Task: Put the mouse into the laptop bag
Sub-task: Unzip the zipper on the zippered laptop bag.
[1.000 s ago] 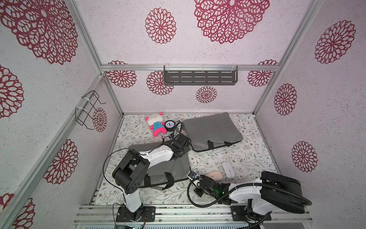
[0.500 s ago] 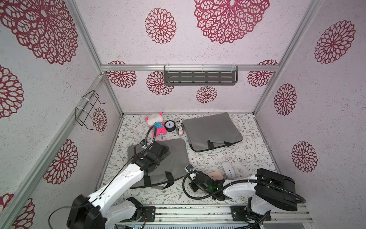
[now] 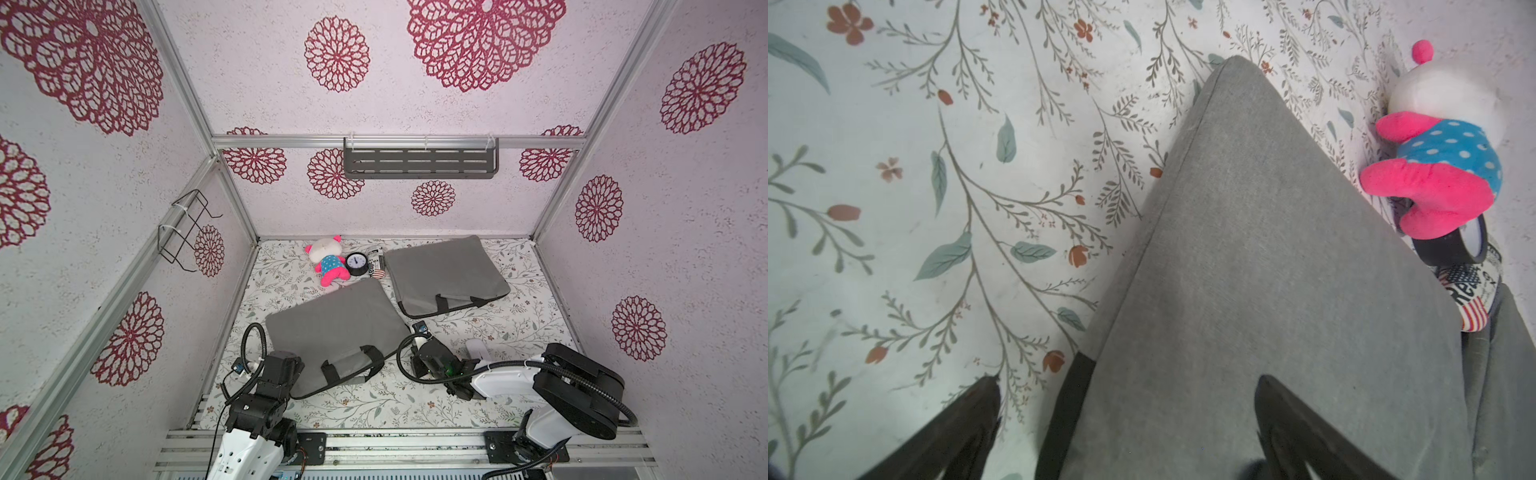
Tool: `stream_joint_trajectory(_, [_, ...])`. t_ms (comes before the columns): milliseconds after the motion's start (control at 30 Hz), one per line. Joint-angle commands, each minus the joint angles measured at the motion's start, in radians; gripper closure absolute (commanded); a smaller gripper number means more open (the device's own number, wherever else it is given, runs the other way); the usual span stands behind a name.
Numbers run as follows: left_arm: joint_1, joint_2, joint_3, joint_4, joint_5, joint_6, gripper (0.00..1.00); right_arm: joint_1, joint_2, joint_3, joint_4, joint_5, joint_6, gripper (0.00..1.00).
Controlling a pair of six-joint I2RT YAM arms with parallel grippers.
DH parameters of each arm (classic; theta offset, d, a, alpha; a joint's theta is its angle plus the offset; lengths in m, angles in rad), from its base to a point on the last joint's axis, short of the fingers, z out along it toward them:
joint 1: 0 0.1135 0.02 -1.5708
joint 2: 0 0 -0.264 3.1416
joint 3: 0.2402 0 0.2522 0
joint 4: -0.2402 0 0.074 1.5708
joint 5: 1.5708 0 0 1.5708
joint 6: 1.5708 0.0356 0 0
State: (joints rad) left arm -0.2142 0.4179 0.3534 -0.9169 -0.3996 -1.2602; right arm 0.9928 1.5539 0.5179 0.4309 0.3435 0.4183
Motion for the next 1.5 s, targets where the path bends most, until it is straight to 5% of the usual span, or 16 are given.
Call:
stream_joint_trajectory(0, [0.018, 0.008, -0.034, 0.055, 0.043, 0.018, 0.02, -0.044, 0.019, 0.041, -0.046, 0.035, 0.048, 1.00])
stream_joint_trajectory(267, [0.030, 0.251, -0.029, 0.256, 0.154, 0.060, 0.02, -0.051, 0.031, 0.059, -0.065, 0.042, 0.044, 1.00])
stream_joint_trajectory(467, [0.033, 0.422, 0.002, 0.350, 0.187, 0.059, 0.23, -0.047, 0.043, 0.063, -0.063, -0.002, 0.023, 1.00])
stream_joint_trajectory(733, [0.033, 0.453, 0.009, 0.401, 0.192, 0.046, 0.48, 0.044, 0.065, 0.085, -0.070, -0.010, -0.037, 1.00])
stream_joint_trajectory(1467, [0.030, 0.500, 0.048, 0.448, 0.265, 0.042, 0.52, 0.387, 0.311, 0.435, -0.106, -0.090, -0.054, 1.00])
